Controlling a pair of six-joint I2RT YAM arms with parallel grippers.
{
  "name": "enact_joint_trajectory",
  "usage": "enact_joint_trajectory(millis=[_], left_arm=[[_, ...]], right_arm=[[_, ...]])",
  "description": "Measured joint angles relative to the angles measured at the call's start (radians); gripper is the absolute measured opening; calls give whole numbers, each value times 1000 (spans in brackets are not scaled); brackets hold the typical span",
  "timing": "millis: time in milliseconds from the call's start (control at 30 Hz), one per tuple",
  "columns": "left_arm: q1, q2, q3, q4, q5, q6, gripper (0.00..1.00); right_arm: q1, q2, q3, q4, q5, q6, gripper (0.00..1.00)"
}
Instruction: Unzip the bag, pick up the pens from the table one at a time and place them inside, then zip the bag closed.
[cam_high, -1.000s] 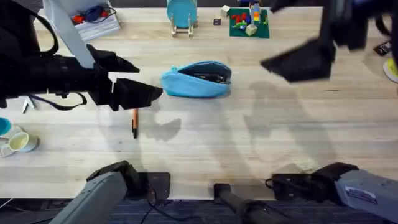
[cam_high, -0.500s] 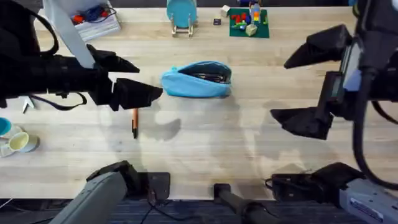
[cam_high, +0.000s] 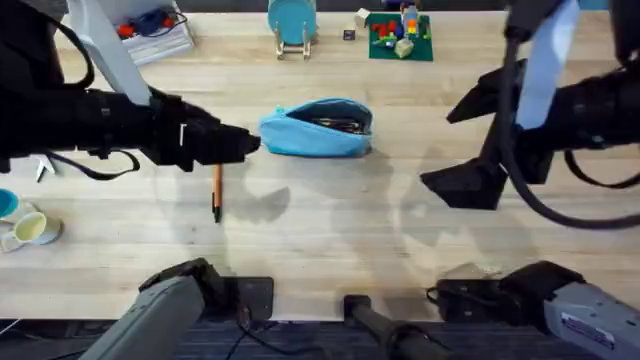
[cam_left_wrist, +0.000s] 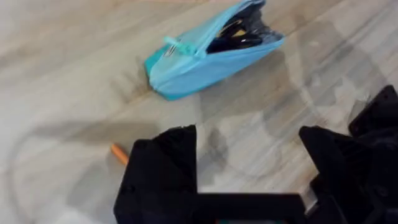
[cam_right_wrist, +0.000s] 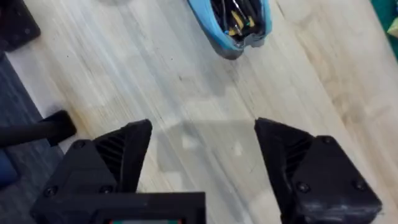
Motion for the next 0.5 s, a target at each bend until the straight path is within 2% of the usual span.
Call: enact_joint_trajectory(millis=[367,500], left_arm=[[0,0,0,0,-312,-481,993],[0,0,0,0,-403,-590,993]], right_arm=[[0,49,0,2,0,8,997],[0,50,0,2,0,8,997]])
